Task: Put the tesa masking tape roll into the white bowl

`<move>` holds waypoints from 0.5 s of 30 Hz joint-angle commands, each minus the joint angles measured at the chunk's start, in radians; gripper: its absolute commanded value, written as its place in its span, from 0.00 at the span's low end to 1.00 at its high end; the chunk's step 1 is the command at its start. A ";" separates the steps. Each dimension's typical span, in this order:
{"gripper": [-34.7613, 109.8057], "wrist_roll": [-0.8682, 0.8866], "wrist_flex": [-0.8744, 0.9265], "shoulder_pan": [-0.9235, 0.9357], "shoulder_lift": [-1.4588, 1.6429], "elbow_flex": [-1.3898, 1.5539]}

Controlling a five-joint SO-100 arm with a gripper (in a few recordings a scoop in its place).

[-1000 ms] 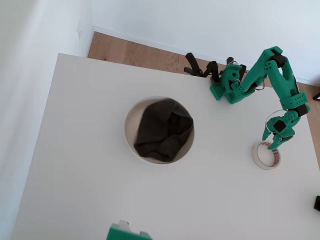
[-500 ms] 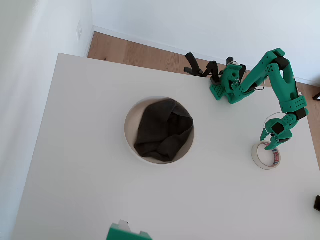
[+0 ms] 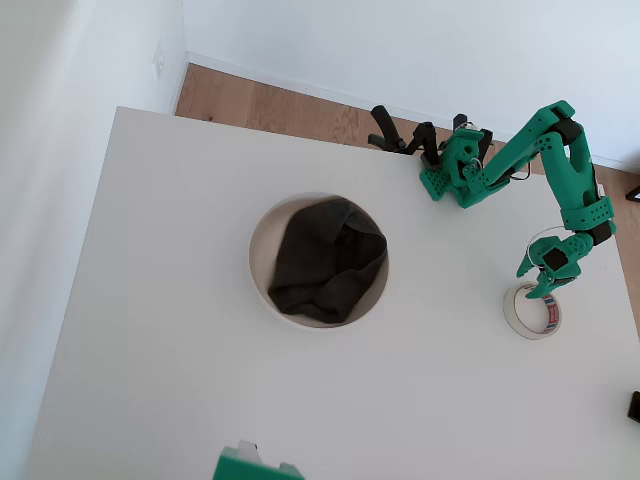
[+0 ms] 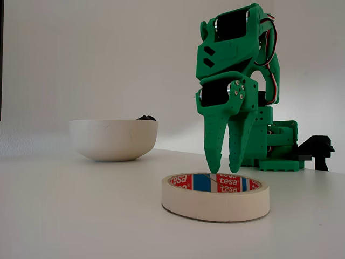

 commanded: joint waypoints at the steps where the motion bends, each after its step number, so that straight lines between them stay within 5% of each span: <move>1: 0.35 0.025 -0.012 -0.020 0.011 -0.060; 15: 0.34 0.103 -0.087 -0.130 -0.077 -0.061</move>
